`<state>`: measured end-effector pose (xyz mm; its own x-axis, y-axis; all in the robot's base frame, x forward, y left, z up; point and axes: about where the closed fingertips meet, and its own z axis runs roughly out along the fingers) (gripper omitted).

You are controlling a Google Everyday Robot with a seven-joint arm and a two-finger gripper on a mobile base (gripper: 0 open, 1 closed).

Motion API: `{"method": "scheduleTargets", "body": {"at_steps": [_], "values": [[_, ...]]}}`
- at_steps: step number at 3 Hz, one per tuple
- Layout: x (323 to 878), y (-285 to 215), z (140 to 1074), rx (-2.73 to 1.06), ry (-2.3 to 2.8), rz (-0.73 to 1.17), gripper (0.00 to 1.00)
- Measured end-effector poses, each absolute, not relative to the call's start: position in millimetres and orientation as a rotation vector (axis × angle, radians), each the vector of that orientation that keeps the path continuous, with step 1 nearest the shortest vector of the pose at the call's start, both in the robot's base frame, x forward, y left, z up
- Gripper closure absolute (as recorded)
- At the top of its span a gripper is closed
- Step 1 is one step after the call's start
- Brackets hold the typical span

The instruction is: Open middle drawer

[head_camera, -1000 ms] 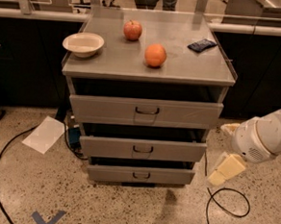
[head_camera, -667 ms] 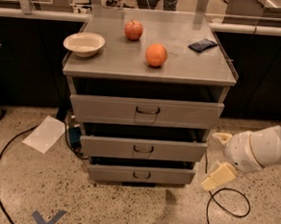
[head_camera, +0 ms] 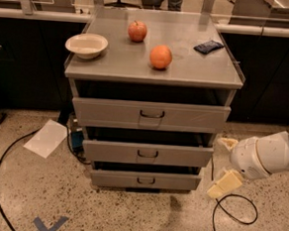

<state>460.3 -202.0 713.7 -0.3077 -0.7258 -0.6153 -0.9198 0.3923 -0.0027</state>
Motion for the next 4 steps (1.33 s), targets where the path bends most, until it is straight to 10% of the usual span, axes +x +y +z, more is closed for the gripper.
{"method": "scheduleTargets", "body": {"at_steps": [4], "values": [[542.8, -162.8, 596.5, -1.343, 2.065, 0.488, 0.00]]}}
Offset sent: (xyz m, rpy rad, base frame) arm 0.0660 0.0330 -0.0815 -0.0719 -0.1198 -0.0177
